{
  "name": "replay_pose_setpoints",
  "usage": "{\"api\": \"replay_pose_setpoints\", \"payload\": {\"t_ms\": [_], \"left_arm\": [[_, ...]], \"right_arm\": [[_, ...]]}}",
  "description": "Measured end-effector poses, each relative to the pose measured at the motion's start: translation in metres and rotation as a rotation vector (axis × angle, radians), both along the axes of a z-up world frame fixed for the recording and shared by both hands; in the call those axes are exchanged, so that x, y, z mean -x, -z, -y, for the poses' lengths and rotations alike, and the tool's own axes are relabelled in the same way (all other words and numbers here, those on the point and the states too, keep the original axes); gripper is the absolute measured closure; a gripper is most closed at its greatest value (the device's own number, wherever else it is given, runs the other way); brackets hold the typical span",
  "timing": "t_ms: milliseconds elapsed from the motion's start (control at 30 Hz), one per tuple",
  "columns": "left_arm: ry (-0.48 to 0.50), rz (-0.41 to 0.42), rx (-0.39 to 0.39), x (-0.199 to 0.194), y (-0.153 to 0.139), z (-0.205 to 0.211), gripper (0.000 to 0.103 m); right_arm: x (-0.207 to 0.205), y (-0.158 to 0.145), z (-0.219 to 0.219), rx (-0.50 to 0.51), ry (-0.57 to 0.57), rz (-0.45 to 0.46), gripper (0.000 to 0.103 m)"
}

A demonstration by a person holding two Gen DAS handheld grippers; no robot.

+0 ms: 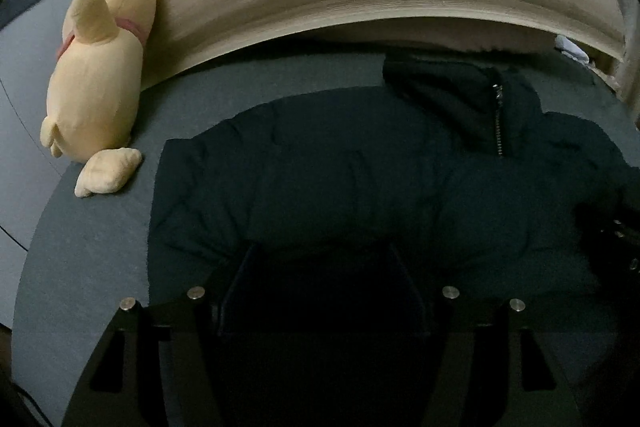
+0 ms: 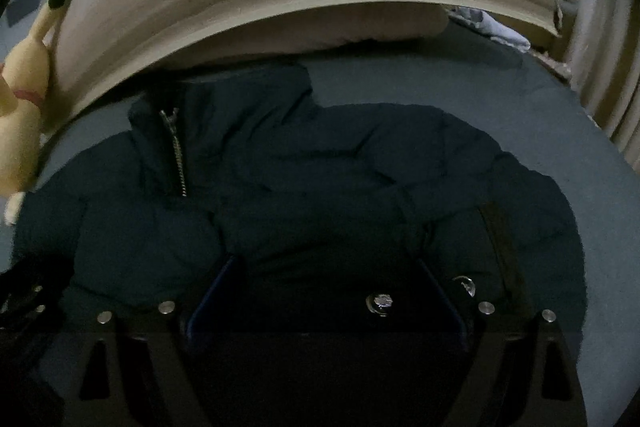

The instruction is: Fold large clothes

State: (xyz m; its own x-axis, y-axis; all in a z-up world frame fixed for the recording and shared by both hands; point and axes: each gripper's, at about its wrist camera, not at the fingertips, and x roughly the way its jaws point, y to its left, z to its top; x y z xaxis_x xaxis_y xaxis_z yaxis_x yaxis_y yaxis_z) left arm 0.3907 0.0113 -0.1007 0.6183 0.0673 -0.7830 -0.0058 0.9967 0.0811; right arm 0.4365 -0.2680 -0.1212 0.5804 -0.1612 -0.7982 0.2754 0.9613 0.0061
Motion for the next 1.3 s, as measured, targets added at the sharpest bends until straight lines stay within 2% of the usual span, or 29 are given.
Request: {"api": "replay_pose_setpoints", "payload": {"t_ms": [133, 167, 233, 300, 333, 367, 433, 500, 600, 700, 800, 833, 933, 1033, 1100, 1200, 1300], "left_arm": [[-0.001, 0.085, 0.017, 0.036, -0.018, -0.013, 0.035], [-0.002, 0.068, 0.004, 0.043, -0.013, -0.015, 0.035], [0.011, -0.025, -0.015, 0.043, 0.006, -0.014, 0.033], [0.008, -0.027, -0.028, 0.048, 0.000, -0.014, 0.033], [0.008, -0.033, -0.007, 0.051, -0.007, -0.016, 0.034], [0.019, -0.020, 0.030, 0.058, -0.017, -0.019, 0.034], [0.019, 0.039, 0.057, 0.079, -0.037, -0.027, 0.033], [0.037, 0.071, 0.084, 0.114, -0.049, -0.041, 0.031], [0.026, 0.059, 0.113, 0.167, -0.042, -0.070, 0.030], [-0.032, 0.067, 0.131, 0.214, -0.028, -0.095, 0.030], [-0.073, 0.061, 0.176, 0.230, -0.020, -0.099, 0.030], [-0.073, 0.052, 0.197, 0.228, -0.017, -0.095, 0.030], [-0.038, 0.093, 0.233, 0.213, -0.023, -0.074, 0.030], [-0.002, 0.133, 0.272, 0.181, -0.035, -0.052, 0.030], [0.014, 0.159, 0.288, 0.143, -0.043, -0.044, 0.030], [-0.003, 0.169, 0.251, 0.086, -0.041, -0.039, 0.030], [-0.011, 0.134, 0.234, 0.045, -0.019, -0.039, 0.030]], "right_arm": [[0.042, -0.018, 0.001, -0.043, 0.017, 0.069, 0.012], [0.049, -0.016, 0.000, -0.048, 0.022, 0.050, 0.012], [0.049, 0.002, 0.000, -0.062, -0.005, -0.031, 0.011], [0.048, 0.002, -0.003, -0.039, -0.017, -0.057, 0.011], [0.049, -0.003, -0.002, -0.051, -0.013, -0.054, 0.011], [0.056, -0.019, 0.001, -0.071, -0.009, -0.015, 0.011], [0.075, -0.044, 0.005, -0.064, -0.009, 0.048, 0.011], [0.096, -0.060, 0.010, -0.095, -0.032, 0.079, 0.011], [0.147, -0.066, 0.018, -0.057, -0.086, 0.085, 0.008], [0.193, -0.058, 0.029, -0.024, -0.077, 0.086, 0.008], [0.207, -0.046, 0.037, -0.063, -0.050, 0.065, 0.008], [0.210, -0.051, 0.035, -0.077, -0.058, 0.063, 0.008], [0.190, -0.077, 0.006, -0.062, -0.145, 0.113, 0.008], [0.127, -0.102, -0.027, -0.019, -0.255, 0.147, 0.008], [0.086, -0.109, -0.047, 0.000, -0.310, 0.149, 0.009], [0.010, -0.109, -0.078, 0.003, -0.364, 0.134, 0.011], [-0.074, -0.092, -0.106, 0.032, -0.415, 0.086, 0.014]]}}
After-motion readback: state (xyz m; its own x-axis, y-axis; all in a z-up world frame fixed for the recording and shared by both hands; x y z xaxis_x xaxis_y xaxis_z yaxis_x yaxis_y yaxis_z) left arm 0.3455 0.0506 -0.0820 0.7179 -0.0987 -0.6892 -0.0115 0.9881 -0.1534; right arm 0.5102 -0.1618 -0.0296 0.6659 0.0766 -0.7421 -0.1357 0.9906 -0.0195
